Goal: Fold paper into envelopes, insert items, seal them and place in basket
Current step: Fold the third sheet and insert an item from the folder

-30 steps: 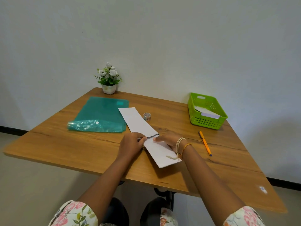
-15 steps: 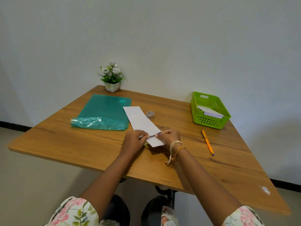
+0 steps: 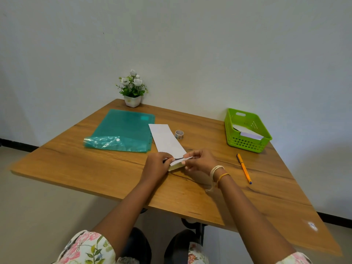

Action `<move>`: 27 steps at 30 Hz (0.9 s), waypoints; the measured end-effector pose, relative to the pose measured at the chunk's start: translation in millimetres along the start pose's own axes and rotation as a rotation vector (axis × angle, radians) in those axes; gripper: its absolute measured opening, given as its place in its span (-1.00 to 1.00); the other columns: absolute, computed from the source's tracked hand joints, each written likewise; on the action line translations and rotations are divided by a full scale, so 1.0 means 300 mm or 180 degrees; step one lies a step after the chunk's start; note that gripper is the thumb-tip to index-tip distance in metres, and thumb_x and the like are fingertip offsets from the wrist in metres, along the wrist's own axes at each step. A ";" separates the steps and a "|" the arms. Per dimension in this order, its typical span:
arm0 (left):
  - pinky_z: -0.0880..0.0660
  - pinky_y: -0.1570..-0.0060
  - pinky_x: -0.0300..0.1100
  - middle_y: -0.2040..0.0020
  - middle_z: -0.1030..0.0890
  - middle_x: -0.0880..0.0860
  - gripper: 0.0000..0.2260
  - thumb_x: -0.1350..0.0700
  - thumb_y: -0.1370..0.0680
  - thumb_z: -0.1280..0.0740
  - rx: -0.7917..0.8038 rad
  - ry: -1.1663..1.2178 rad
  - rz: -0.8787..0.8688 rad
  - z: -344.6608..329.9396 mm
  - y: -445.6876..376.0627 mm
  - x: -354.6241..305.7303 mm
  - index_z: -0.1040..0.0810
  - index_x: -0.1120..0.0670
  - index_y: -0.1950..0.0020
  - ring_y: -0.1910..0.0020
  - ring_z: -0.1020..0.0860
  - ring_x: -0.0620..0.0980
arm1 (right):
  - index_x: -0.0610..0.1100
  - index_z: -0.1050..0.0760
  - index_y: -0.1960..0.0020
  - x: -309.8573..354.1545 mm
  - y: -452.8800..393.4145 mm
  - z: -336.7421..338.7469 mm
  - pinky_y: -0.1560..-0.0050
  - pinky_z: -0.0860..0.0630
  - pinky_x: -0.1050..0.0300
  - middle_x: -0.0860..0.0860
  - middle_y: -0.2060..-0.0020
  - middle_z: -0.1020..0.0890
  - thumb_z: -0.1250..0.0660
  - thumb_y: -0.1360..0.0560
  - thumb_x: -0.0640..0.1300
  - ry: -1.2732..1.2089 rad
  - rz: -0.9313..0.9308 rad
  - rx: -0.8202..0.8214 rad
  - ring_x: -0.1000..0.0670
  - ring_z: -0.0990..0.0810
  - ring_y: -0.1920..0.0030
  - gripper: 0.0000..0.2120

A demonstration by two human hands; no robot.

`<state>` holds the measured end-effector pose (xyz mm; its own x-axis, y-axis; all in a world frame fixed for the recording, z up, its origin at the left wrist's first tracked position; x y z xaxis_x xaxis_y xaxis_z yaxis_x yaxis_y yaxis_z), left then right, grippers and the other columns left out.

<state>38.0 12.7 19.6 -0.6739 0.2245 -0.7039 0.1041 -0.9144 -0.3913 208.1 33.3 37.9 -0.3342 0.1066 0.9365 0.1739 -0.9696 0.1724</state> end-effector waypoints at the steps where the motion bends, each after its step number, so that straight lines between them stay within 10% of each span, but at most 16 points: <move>1: -0.52 0.07 -0.25 -0.02 -0.69 0.08 -0.82 0.12 -0.52 -0.41 0.0023 0.0015 0.0007 0.000 0.001 -0.002 -0.68 0.13 -0.09 0.05 -0.60 -0.06 | -0.23 -0.61 0.07 -0.001 -0.009 0.001 0.27 -0.62 0.17 -0.11 0.23 -0.67 -0.54 -0.32 -0.28 0.0183 0.0054 -0.0328 0.01 -0.63 0.30 -0.79; 4: -0.49 0.06 -0.29 -0.03 -0.69 0.07 -0.80 0.12 -0.52 -0.42 0.0020 0.0070 0.0035 0.002 0.002 -0.006 -0.67 0.14 -0.11 0.04 -0.59 -0.08 | -0.05 -0.61 0.25 -0.001 -0.039 -0.006 0.24 -0.59 0.14 -0.01 0.24 -0.66 -0.55 -0.30 -0.21 0.0857 0.0240 -0.0919 -0.01 -0.62 0.20 -0.86; 14: -0.56 0.09 -0.20 0.04 -0.70 0.08 -0.83 0.13 -0.52 -0.41 -0.0231 0.0098 0.0014 0.018 0.000 0.002 -0.69 0.16 -0.05 0.14 -0.57 -0.12 | -0.13 -0.66 0.10 -0.002 -0.032 -0.023 0.22 -0.62 0.13 -0.08 0.16 -0.69 -0.56 -0.32 -0.15 0.0584 0.0253 -0.0222 -0.06 -0.67 0.18 -0.82; 21: -0.50 0.12 -0.32 0.03 -0.70 0.06 -0.84 0.13 -0.52 -0.41 -0.0106 0.0120 -0.0004 0.008 -0.002 0.000 -0.69 0.14 -0.06 0.11 -0.58 -0.13 | -0.01 -0.55 0.23 0.002 -0.044 -0.024 0.37 -0.47 0.22 0.05 0.33 -0.61 -0.57 -0.30 -0.09 0.1124 0.0541 -0.1082 0.06 -0.54 0.31 -0.81; 27: -0.49 0.09 -0.33 0.03 -0.70 0.05 -0.84 0.14 -0.52 -0.41 -0.0126 0.0142 -0.0025 0.011 0.000 -0.002 -0.69 0.13 -0.06 0.11 -0.58 -0.14 | 0.02 -0.51 0.06 -0.001 -0.067 -0.054 0.23 -0.49 0.24 0.05 0.06 -0.52 -0.51 -0.31 -0.12 0.1526 0.0711 -0.0995 0.00 -0.52 0.01 -0.74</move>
<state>35.9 11.7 21.9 -0.6416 0.2473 -0.7261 0.1284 -0.8987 -0.4195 189.7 49.1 29.2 -0.7131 -0.1473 0.6855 0.0321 -0.9835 -0.1779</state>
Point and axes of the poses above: each hand's wrist, its own y-axis away from the middle knuckle, its own z-axis out of the back of the hand, x = y × z, the point moved 5 cm from there along -y, towards the middle knuckle
